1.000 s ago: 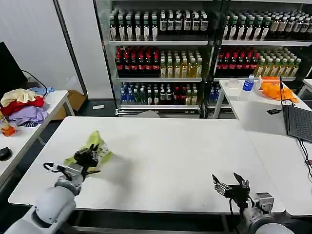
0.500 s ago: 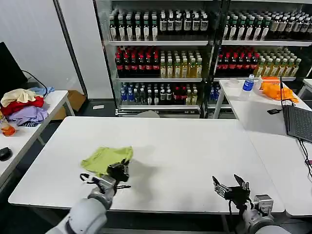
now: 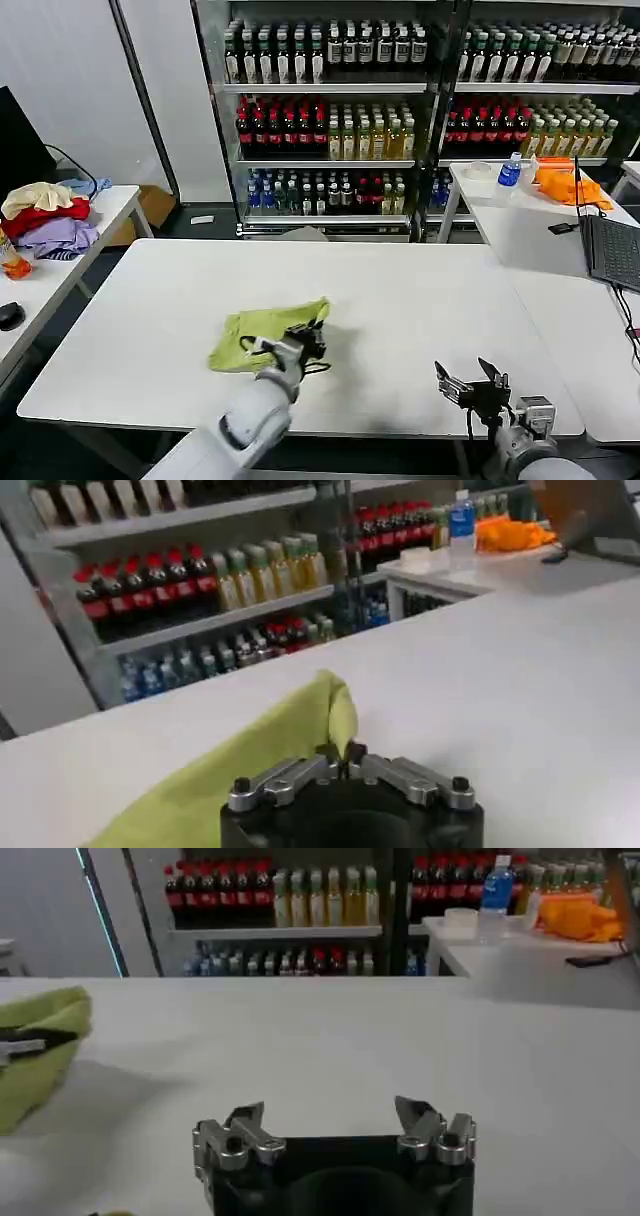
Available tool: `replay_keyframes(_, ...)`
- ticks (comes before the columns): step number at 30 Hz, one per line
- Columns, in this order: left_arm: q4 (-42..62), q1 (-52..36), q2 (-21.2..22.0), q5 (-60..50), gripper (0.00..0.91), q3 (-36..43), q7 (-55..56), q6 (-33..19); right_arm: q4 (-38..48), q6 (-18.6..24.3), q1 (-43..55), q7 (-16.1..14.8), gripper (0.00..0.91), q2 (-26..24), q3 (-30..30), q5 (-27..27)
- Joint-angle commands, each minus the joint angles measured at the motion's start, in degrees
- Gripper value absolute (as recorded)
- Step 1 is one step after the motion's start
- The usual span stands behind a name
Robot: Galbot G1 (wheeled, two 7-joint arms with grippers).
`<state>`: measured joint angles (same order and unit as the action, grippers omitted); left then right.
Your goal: Fold and organize the clothes.
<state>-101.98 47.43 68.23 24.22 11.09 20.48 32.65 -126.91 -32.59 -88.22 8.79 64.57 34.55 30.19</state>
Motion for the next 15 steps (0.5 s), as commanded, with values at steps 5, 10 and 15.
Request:
replay_keyframes(5,15.0,-12.5,10.7,0.4,0.907,6.5,-9.8,-9.5,1.7,-0.1,3.8,-0.6,0.907,-0.4,-1.5,1.0)
replay_keyframes(10,6.3,-8.4,7.2,1.9,0.907,6.5,-13.1,-14.1,3.2,0.5,7.9,-0.7,0.907,-0.9,-4.0,3.0)
replay_keyframes(15,-0.7,-2.3,2.7,1.7,0.907,1.0,-13.8,-16.4,6.9,1.6,15.9,0.8,0.907,-1.2,-9.6,6.1)
